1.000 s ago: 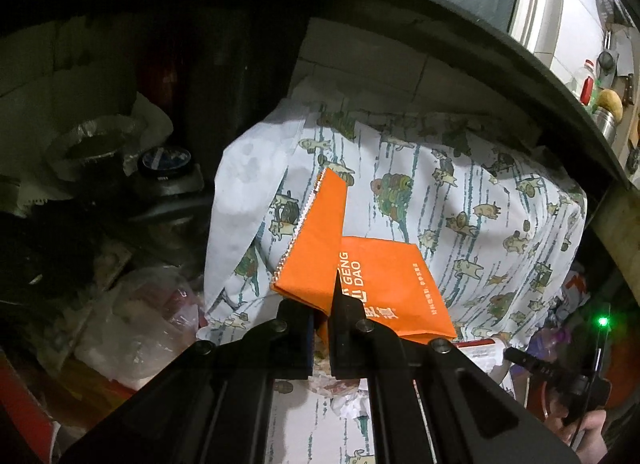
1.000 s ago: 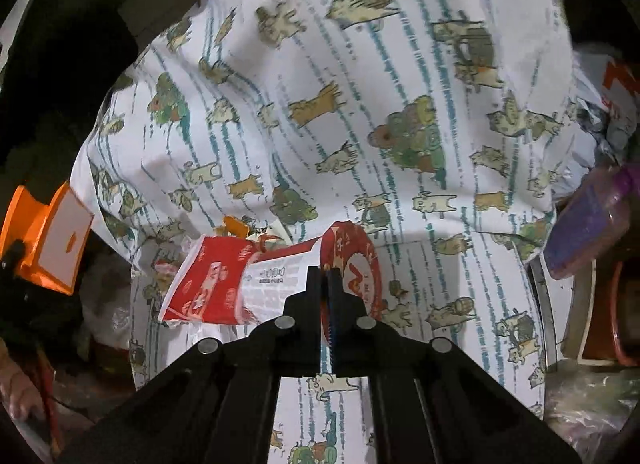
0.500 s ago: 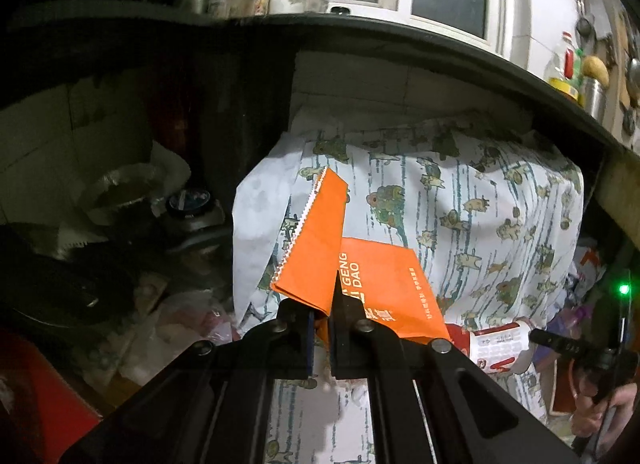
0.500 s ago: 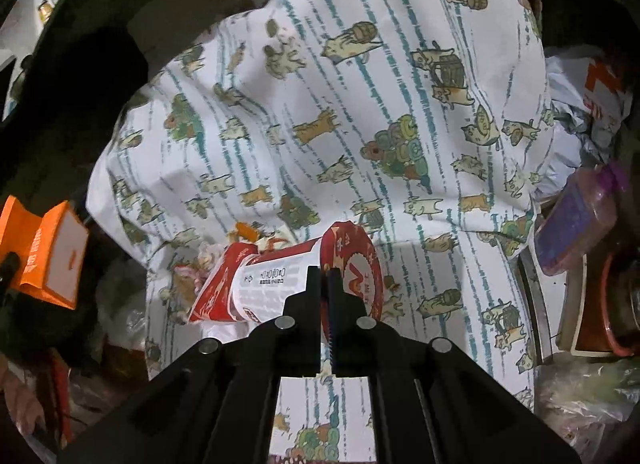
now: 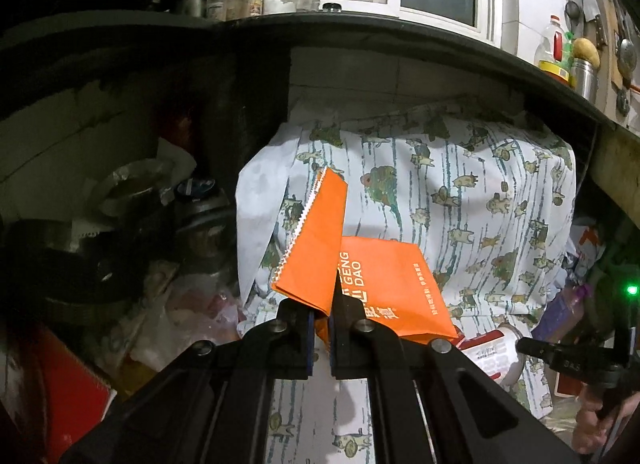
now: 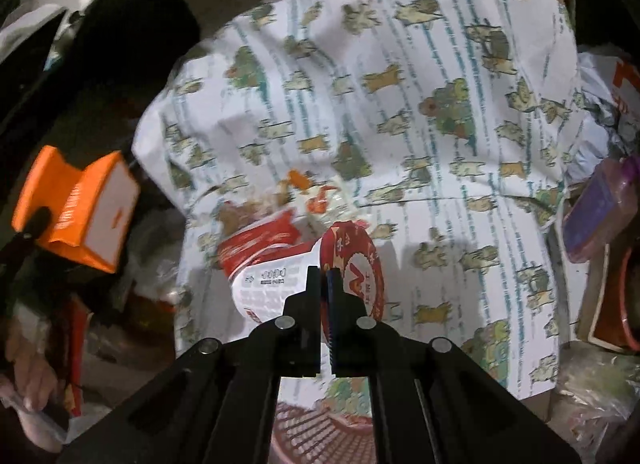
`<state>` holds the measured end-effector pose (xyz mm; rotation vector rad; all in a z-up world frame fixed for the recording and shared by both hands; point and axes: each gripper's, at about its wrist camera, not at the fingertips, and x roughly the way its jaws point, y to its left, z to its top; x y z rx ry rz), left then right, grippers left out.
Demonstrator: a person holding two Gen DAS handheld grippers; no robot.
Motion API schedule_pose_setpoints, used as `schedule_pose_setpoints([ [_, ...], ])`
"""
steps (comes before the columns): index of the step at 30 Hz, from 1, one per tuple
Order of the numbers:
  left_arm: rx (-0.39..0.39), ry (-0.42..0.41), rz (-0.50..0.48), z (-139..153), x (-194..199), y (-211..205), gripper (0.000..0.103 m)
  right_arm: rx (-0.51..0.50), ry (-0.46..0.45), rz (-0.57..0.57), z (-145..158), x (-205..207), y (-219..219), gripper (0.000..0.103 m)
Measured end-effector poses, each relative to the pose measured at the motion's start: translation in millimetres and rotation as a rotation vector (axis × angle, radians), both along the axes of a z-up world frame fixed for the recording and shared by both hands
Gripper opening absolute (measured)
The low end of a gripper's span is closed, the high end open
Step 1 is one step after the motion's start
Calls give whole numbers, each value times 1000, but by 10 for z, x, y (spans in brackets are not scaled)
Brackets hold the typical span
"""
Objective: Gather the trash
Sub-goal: 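Lower the orange box and red-and-white cup into the pink basket and open both tools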
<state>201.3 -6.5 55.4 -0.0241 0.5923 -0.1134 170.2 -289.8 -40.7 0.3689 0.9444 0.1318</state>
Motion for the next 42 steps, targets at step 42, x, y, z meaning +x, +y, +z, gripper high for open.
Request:
schedule_pose_setpoints([
  [42,89,312,-144,-979,-1262,-355,6,-113,155,181,-485,-1330,456,3],
])
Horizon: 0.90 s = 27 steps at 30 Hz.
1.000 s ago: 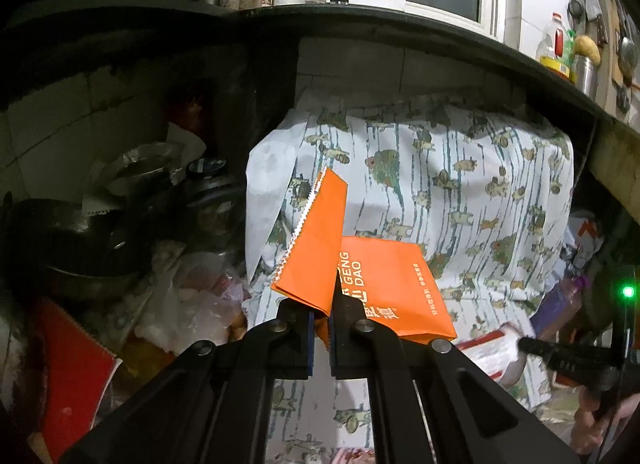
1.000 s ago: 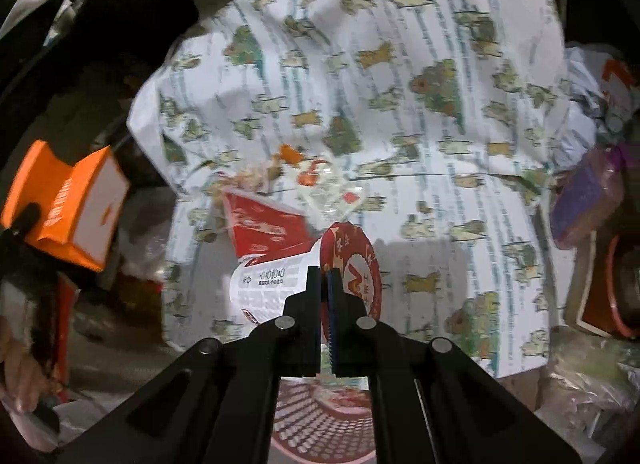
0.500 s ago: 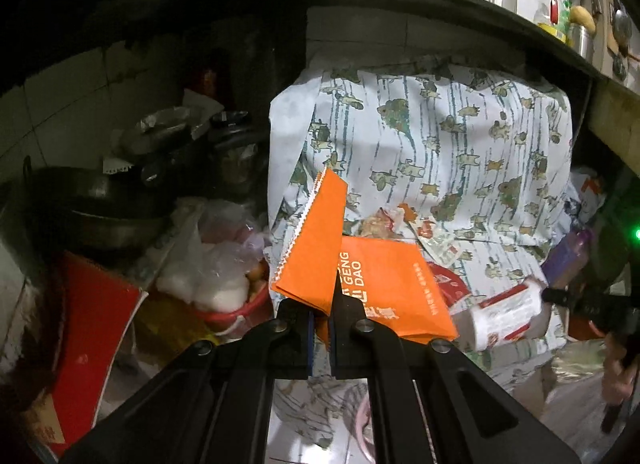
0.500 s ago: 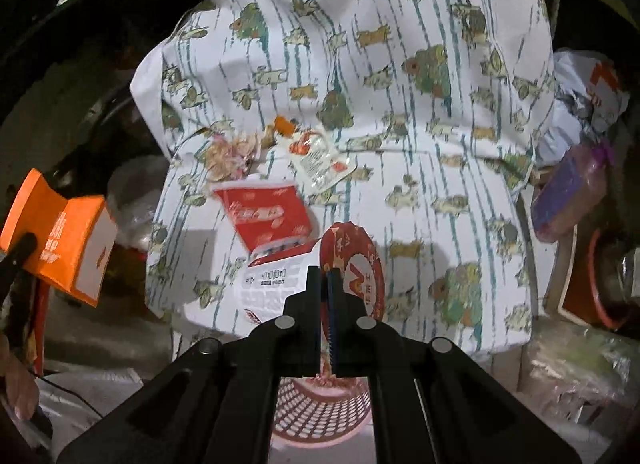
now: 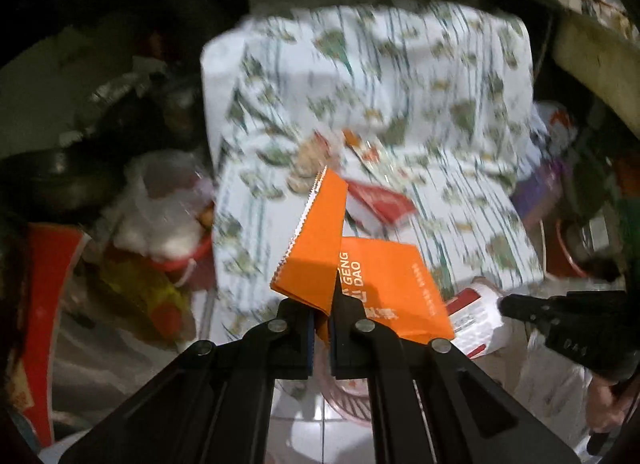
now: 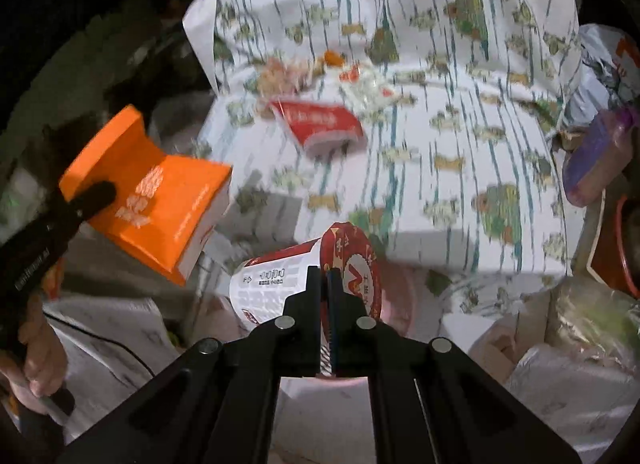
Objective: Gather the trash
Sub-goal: 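Lower the orange box and red-and-white cup into the pink basket and open both tools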
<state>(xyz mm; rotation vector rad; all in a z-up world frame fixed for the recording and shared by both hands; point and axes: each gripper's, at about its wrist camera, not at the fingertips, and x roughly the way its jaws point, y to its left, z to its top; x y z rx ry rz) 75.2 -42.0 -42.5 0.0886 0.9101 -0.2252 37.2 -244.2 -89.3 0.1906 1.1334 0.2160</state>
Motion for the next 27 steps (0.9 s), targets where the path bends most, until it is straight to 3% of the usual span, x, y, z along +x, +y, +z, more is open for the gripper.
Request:
schedule_pose_setpoints([
  [5,-11,96,-37,-338,-2,-112,6,-2,96,14,-360,-24,22,3],
  [9,-11,146,-74,-532,34,-215,6,-35,114,29,-517,31,65,3],
  [14,-30,195,-109,-652,62,-305,7,8,186,30,-689,60,64,5],
  [16,-22,196,-107,-663,78,-320,16,17,193,26,-721,65,75,9],
  [18,-32,185,-96,-654,97,-307,34,27,190,6,-730,99,44,12],
  [21,-64,169,-85,-594,139,-248,46,49,174,-8,-688,156,-9,22],
  [23,-74,142,-70,-523,153,-210,54,60,155,-20,-640,182,-46,31],
  [27,-58,68,-42,-372,173,-161,59,16,95,-21,-521,220,-16,32],
])
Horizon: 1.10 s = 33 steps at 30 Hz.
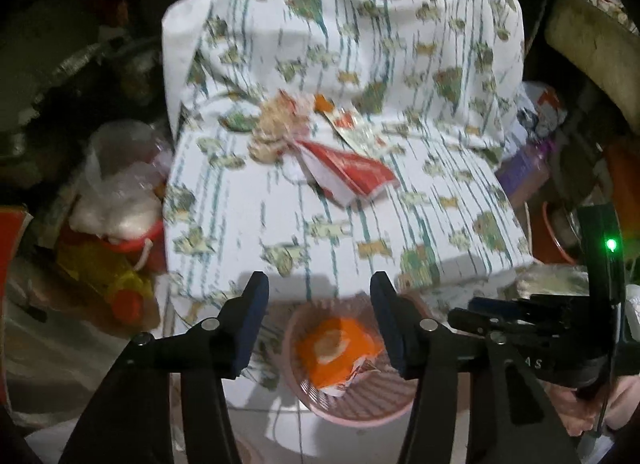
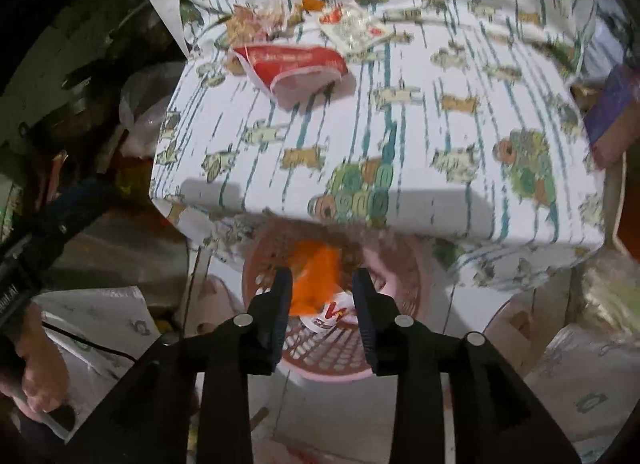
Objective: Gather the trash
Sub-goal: 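Lower the orange box and red-and-white cup into the pink basket and open both tools, then move both tools toward the red paper bag and wrappers on the cloth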
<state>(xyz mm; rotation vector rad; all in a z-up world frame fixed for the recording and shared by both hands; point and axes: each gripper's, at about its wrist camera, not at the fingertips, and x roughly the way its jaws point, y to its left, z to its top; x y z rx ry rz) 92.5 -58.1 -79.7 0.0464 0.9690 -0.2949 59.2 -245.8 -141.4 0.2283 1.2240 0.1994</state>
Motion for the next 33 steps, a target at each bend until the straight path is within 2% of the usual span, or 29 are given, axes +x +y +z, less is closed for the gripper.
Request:
schedule_pose_setpoints([
  [4,-9,-37,25,95,25,52,61,-68,-85,26,133,9,101,37],
  [8,9,-83,38,181,37,85,61,-116,-146,48,229,-13,160,39],
  [16,10,-127,99,255,33,164,62,-116,-171,34,291,7,174,39],
  [21,27,-144,129,271,17,216,64,-154,-205,17,326,4,172,39],
  [26,14,-162,151,323,-28,294,66,-123,-203,6,353,-6,140,39],
  [33,21,-188,176,381,-74,358,67,-176,-236,14,375,-59,201,41],
])
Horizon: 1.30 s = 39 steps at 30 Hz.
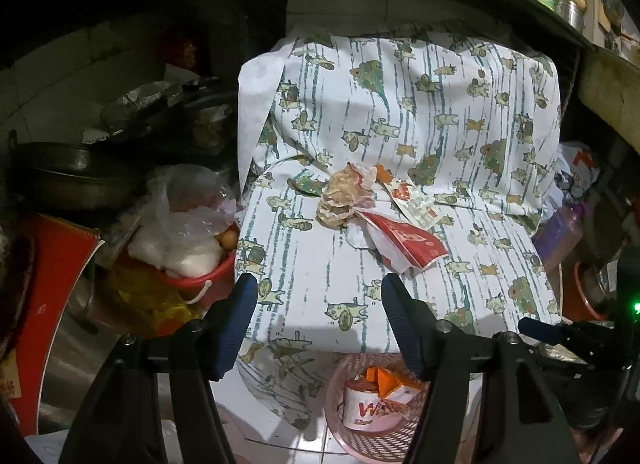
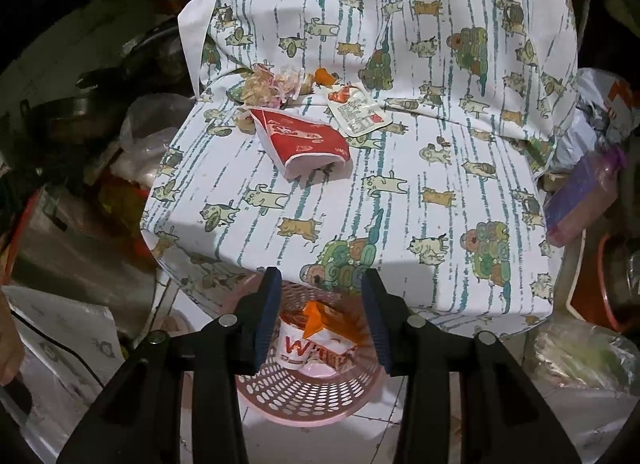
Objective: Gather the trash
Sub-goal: 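Move both tools toward the red paper bag and wrappers on the cloth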
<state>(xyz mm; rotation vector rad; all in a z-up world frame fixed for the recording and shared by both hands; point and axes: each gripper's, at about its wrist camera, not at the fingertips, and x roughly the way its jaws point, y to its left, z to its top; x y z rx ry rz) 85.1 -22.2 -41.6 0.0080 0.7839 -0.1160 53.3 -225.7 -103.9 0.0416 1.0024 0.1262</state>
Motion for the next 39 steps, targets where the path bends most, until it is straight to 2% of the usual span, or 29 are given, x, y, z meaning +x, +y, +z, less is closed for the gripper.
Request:
schedule_pose_setpoints([
  [10,-5,-23,26,71,-19,74,72,10,18,18,-13,39,26,42],
  [14,-4,-24,50,92,53,159,72,-12,11,48,133,215,76,42],
  [18,3,-33,85,97,155,249,72,-1,-53,50,443,427,42,44],
  [21,17,-21,117,46,225,297,72,-17,-116,61,668,615,47,50],
  [24,6,6,126,-15,293,323,72,-23,-165,78,749,793,70,58],
  [26,33,10,131,-41,336,323,72,-38,-190,72,700,896,71,63],
  [28,68,-7,167,-55,375,366,74,-62,-195,18,603,973,29,64],
  [30,41,5,187,-80,450,430,82,-42,-159,-18,510,1046,-39,64],
  [33,3,46,217,-168,586,501,84,-17,-131,9,442,1186,-64,65],
  [36,33,78,244,-296,672,503,84,-68,-125,24,336,1308,-1,67],
  [39,49,95,243,-376,716,483,84,-53,-60,51,160,1424,107,67],
])
